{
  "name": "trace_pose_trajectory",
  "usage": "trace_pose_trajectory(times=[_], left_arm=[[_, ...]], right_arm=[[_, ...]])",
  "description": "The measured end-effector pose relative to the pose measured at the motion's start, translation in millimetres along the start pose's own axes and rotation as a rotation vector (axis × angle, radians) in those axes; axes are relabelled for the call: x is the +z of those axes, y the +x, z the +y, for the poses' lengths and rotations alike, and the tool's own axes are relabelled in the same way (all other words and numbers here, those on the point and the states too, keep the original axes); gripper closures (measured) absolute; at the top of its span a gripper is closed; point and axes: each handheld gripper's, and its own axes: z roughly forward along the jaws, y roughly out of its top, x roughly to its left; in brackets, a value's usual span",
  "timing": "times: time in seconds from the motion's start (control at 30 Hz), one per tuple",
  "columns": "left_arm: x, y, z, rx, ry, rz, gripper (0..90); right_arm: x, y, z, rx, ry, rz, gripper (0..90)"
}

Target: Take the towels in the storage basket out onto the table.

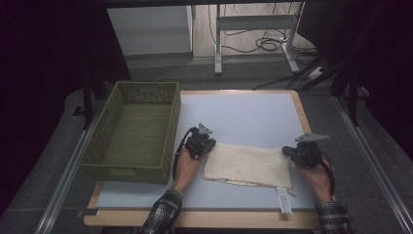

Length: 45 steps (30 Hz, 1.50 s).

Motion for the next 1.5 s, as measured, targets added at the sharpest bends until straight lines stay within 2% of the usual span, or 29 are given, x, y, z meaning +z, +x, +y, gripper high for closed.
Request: trace_pose_trajectory(times=[0.13, 0.23, 0.27, 0.3, 0.33, 0.37, 0.43, 0.57, 0.63, 0.77, 0.83, 1.17, 1.5], left_arm=[[-9.7, -4.3, -4.6, 0.000, 0.000, 0.005, 84.6], [-14.1, -5.1, -7.1, 0.012, 0.002, 0.020, 83.6], [-15.0, -3.8, -6.6, 0.010, -0.002, 0.016, 80.2], [-15.8, -2.7, -5.7, 0.011, -0.015, 0.014, 73.1], [-15.7, -2.0, -4.3, 0.017, -0.023, 0.023, 63.2], [-14.4, -1.1, -2.3, 0.024, -0.011, 0.035, 57.8], [-10.9, -0.4, -0.5, 0.035, 0.004, 0.062, 51.5], [1.8, 4.5, -1.9, 0.038, 0.053, 0.107, 46.7], [6.8, 7.7, -5.0, 0.028, 0.063, 0.102, 45.4], [10.4, 15.7, -9.7, -0.015, 0.036, 0.077, 34.3], [11.2, 20.7, -13.1, -0.042, 0.018, 0.052, 30.0], [11.7, 20.6, -15.1, -0.039, 0.004, 0.051, 29.5], [11.9, 20.9, -15.7, -0.041, 0.002, 0.049, 29.6]], right_arm=[[14.7, -10.1, 12.7, 0.024, -0.014, 0.000, 84.3], [29.7, -17.6, 18.9, 0.048, -0.001, 0.014, 83.5], [33.1, -18.9, 20.1, 0.054, 0.003, 0.016, 82.7], [34.9, -18.9, 21.1, 0.059, 0.003, 0.015, 81.8], [34.4, -18.4, 22.0, 0.059, 0.001, 0.012, 80.2], [32.8, -17.2, 22.5, 0.062, -0.009, 0.015, 77.4], [27.8, -14.6, 22.8, 0.063, -0.019, 0.030, 71.3], [16.9, -8.6, 20.1, 0.048, -0.008, 0.038, 67.8], [11.6, -5.8, 17.9, 0.042, -0.008, 0.047, 65.7], [4.5, 1.2, 13.1, 0.026, 0.000, 0.075, 58.6], [2.3, 5.5, 10.7, 0.016, 0.004, 0.083, 55.9], [-3.2, 33.6, 6.7, -0.017, 0.007, 0.143, 48.6], [9.8, 74.4, 12.7, -0.085, 0.011, 0.213, 44.9]])
